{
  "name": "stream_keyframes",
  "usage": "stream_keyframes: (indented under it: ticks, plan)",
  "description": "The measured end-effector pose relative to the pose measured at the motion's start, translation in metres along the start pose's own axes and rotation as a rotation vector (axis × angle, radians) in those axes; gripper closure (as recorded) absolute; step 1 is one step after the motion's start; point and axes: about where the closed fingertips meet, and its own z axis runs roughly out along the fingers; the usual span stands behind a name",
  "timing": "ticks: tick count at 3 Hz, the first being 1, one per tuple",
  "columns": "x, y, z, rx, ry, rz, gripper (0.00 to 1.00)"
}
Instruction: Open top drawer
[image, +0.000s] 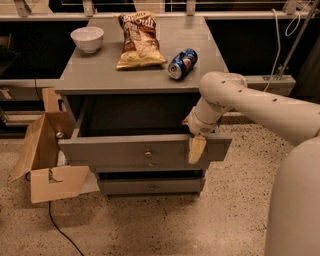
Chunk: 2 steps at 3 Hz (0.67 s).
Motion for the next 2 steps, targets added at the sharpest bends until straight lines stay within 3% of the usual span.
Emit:
stream_keyframes:
  ticks: [1,2]
  plan:
    - [0.000,0.000,0.000,0.000,0.000,0.000,0.00]
    - [0.003,0.018,-0.002,-0.020,0.027,-0.003,0.00]
